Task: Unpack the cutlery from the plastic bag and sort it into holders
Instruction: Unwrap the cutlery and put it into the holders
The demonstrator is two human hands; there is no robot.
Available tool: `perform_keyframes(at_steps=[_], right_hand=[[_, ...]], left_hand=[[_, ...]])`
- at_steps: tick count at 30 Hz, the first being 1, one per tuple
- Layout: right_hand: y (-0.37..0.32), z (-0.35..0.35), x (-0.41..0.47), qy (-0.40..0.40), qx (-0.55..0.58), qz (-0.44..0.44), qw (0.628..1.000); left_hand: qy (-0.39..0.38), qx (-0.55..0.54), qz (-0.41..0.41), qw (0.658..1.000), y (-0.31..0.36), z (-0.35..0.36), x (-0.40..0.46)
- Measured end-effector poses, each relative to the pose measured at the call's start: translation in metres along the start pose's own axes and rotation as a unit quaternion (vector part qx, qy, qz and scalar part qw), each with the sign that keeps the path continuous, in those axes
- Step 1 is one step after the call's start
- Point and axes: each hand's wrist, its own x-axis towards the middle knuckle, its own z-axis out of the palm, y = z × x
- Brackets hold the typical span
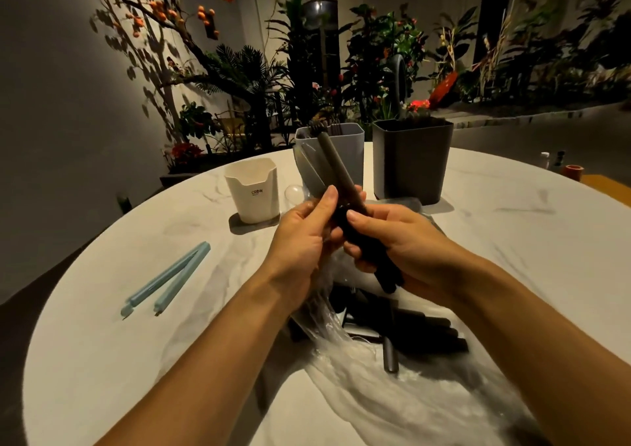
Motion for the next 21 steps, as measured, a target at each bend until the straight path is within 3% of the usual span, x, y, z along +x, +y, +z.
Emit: perform_keyframes(at_steps=[7, 21], right_hand=[[0.002, 0.005, -0.003, -0.004, 0.067, 0.044, 0.997], [-0.008, 0.011, -0.01, 0.016, 0.096, 0.091, 0.991]], left_hand=[[0.002, 0.055, -0.016, 0.998, -0.004, -0.004, -0.008], [0.059, 0.084, -0.035, 0.994, -0.008, 0.001, -0.008]])
